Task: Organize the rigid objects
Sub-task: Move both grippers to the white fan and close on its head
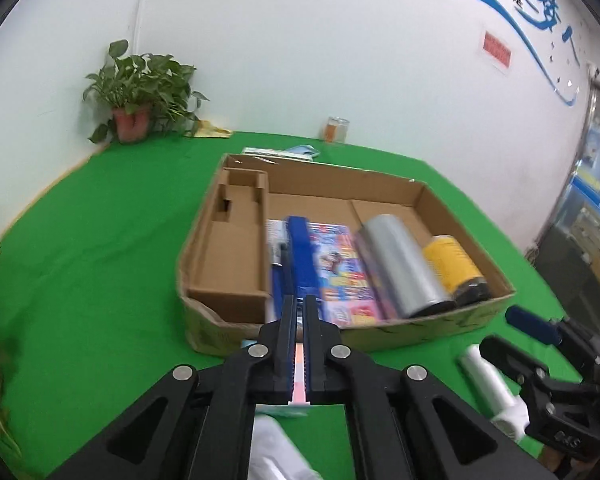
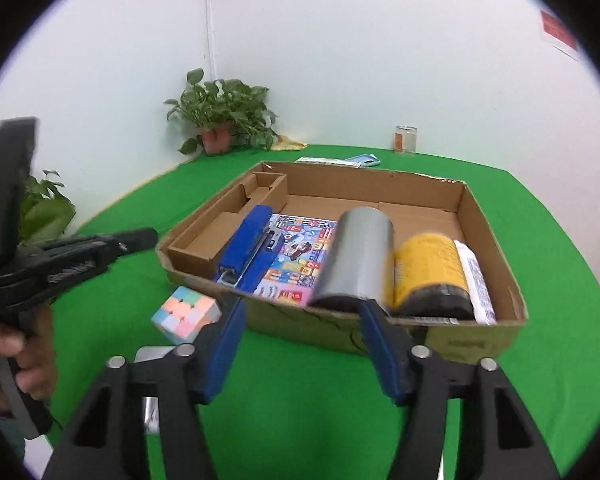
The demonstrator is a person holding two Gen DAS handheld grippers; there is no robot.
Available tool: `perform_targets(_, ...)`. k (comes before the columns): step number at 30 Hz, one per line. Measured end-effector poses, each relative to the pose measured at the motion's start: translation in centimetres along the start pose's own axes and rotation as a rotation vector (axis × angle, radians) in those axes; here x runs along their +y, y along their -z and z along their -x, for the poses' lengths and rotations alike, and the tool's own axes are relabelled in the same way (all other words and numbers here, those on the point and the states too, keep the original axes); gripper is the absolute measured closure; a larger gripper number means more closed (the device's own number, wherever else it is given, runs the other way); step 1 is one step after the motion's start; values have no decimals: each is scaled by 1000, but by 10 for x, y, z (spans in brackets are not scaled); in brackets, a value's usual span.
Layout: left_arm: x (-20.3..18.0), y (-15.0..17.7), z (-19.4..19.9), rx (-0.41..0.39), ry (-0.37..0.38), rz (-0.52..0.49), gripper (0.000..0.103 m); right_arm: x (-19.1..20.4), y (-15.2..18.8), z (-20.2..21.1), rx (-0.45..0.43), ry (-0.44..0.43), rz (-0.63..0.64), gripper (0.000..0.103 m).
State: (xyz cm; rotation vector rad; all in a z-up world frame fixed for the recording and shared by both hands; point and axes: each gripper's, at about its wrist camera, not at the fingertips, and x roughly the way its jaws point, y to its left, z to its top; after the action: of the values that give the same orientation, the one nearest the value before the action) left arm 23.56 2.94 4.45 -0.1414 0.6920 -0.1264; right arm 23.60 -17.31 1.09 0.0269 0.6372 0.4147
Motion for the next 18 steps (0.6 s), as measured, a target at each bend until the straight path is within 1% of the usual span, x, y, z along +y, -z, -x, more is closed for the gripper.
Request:
perform_targets(1, -7, 2, 4, -13, 19, -11, 92, -4, 3, 6, -11, -32, -10, 31)
perform_targets(2, -16, 6, 8, -20, 23, -33, 49, -6, 6, 12, -14, -38, -11, 19)
perform_targets(3, -26, 8, 9, -17, 14, -51, 4, -9, 10, 18, -20, -18, -10, 6)
perform_targets(4, -34, 13, 10, -34, 10, -62, 4, -13, 15, 23, -28, 1, -14, 4)
perform_targets(5, -43, 18, 10, -46, 26, -81, 0, -19, 19, 27, -28, 2, -25, 4)
perform_targets(7, -60, 30, 3, -15, 77, -119, 0, -34, 29, 32, -6, -6, -65, 4)
perform_targets(9, -71, 42, -8, 21, 82, -125, 0, -48, 41, 37, 14, 10, -94, 4)
perform_targets(12, -79, 58, -28, 77, 85, -81, 0, -68, 62, 44, 58, 41, -125, 4)
perform_targets(14, -82, 68, -41, 114, 87, -42, 0, -78, 76, 45, 107, 59, -135, 4)
perform_targets(16, -86, 79, -53, 154, 84, -27, 1, -85, 89, 44, 164, 81, -124, 4)
perform_targets(18, -88, 88, -57, 176, 84, -22, 0, -89, 100, 41, 211, 94, -114, 4)
